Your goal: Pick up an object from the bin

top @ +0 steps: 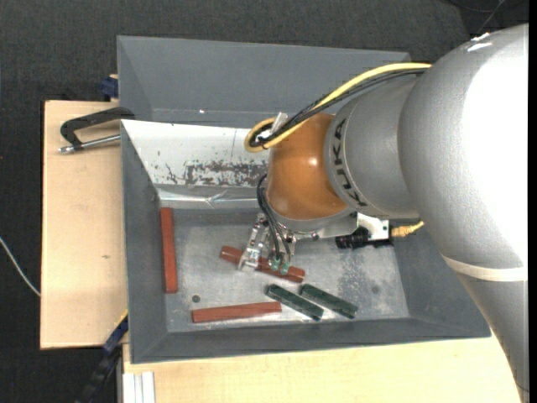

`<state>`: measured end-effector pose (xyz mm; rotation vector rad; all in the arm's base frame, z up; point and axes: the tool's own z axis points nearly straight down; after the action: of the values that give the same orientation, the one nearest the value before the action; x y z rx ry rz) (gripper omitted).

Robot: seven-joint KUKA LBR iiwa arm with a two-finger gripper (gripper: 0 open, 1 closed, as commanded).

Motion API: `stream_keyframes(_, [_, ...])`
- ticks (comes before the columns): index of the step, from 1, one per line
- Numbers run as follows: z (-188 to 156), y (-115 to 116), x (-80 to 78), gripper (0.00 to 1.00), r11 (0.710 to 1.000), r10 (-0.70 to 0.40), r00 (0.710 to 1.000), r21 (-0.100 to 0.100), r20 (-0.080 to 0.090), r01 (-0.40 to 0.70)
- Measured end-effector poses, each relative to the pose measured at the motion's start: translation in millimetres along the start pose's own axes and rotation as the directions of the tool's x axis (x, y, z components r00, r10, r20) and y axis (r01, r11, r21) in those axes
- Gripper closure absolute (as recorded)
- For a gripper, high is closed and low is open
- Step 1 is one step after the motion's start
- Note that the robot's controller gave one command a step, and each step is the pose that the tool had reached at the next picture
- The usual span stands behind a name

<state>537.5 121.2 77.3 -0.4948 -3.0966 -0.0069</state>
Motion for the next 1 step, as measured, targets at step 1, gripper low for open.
stream_keyframes(1, [0.0,0.0,-0.1,1.00,1.000,0.000,1.000,0.000,0.000,0.000])
